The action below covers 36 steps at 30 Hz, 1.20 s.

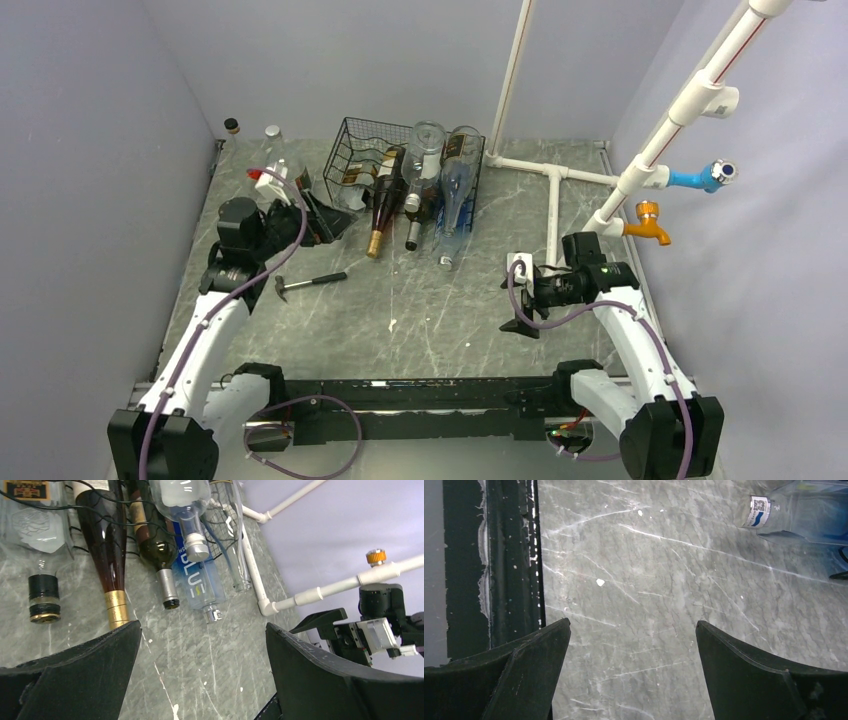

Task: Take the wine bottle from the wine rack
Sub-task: Adjust the distractor at the center of the board.

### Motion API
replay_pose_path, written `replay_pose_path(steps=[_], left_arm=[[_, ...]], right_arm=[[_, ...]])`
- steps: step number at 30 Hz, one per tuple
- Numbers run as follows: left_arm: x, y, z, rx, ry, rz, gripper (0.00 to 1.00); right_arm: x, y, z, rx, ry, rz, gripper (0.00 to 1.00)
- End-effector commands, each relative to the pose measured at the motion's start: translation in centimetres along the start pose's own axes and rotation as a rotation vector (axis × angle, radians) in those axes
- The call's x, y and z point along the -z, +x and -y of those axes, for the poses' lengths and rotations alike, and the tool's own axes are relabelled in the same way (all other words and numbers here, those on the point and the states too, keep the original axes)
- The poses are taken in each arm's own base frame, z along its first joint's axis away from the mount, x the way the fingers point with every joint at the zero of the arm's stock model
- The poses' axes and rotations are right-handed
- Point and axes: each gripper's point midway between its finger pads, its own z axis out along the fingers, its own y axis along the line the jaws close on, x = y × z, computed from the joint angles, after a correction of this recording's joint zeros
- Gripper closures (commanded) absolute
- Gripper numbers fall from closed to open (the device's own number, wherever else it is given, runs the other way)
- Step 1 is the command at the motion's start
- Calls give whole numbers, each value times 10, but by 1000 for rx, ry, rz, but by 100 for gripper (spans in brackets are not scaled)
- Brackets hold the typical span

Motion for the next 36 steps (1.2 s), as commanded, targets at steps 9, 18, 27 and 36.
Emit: replay_pose_path(steps=[9, 18, 27, 36], left_arm=[[-25, -18, 48, -191, 77, -19, 0], [-56, -21, 54, -216, 85, -45, 0], [-108, -27, 59, -254, 43, -89, 0], [-146, -19, 43, -276, -78, -128, 0]], right_arm=[[-8, -15, -11, 10, -81, 71, 1], [-20, -12, -12, 12, -125, -2, 1], [-28, -19, 2, 11, -122, -54, 1], [-32, -27, 24, -21, -77, -102, 1]])
